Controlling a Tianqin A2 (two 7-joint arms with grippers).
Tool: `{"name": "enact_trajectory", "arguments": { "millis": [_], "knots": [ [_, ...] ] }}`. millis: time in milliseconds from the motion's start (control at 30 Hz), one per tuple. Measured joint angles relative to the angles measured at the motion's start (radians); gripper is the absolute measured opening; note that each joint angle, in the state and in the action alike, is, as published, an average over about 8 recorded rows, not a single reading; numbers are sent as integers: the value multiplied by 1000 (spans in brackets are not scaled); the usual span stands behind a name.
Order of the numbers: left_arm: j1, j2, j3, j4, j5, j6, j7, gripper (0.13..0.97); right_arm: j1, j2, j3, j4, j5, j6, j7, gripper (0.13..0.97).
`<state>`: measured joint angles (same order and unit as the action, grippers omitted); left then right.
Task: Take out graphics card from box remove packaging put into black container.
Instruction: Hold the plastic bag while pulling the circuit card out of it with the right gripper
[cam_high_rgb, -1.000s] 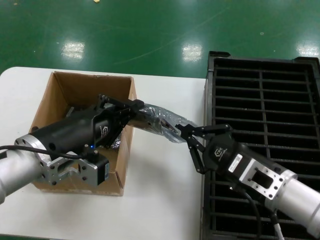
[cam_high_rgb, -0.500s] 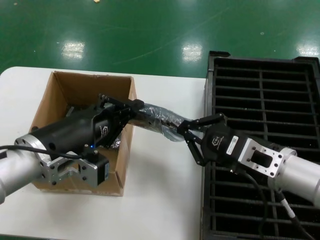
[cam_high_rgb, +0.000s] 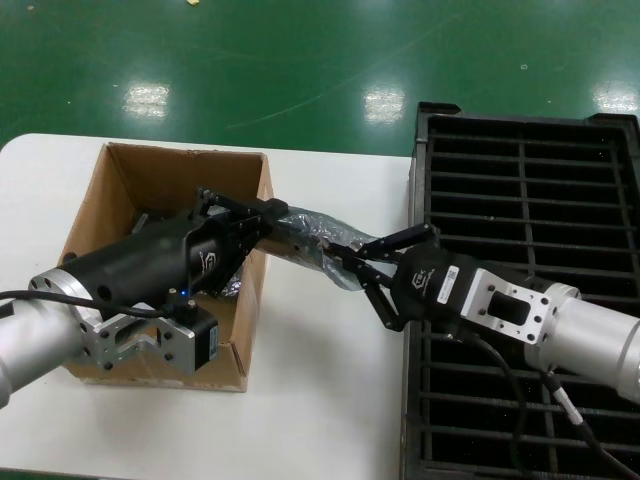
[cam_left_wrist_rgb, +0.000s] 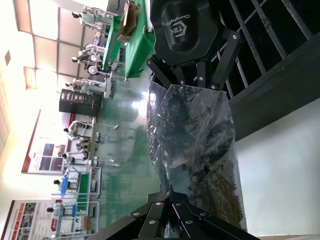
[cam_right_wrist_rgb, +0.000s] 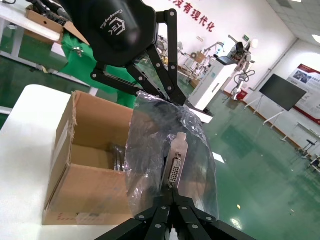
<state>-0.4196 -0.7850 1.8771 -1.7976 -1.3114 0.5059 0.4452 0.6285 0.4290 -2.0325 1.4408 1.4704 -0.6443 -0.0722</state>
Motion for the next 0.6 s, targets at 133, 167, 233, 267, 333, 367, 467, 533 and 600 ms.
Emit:
{"name": "enact_trajectory", "arguments": {
  "millis": [133, 167, 233, 267, 333, 367, 467, 533, 600],
  "knots": [
    [0, 0, 0, 0, 0, 0, 0, 140, 3, -6, -5, 1, -6, 1, 3, 156],
    [0, 0, 0, 0, 0, 0, 0, 140, 3, -8, -6, 2, -7, 1, 5, 160],
    [0, 0, 0, 0, 0, 0, 0, 140, 3, -9, -8, 5, -10, 0, 8, 169],
    [0, 0, 0, 0, 0, 0, 0, 140, 3, -9, -8, 7, -12, 0, 11, 169],
    [0, 0, 0, 0, 0, 0, 0, 140, 1, -8, -9, 11, -13, -1, 17, 194],
    [0, 0, 0, 0, 0, 0, 0, 140, 0, -8, -8, 13, -13, -1, 20, 206],
    [0, 0, 0, 0, 0, 0, 0, 140, -2, -9, -8, 14, -13, -1, 26, 244],
    [0, 0, 0, 0, 0, 0, 0, 140, -1, -13, -8, 9, -11, 0, 28, 270],
    [0, 0, 0, 0, 0, 0, 0, 140, 2, -19, -8, -1, -10, 1, 29, 270]
  ]
}}
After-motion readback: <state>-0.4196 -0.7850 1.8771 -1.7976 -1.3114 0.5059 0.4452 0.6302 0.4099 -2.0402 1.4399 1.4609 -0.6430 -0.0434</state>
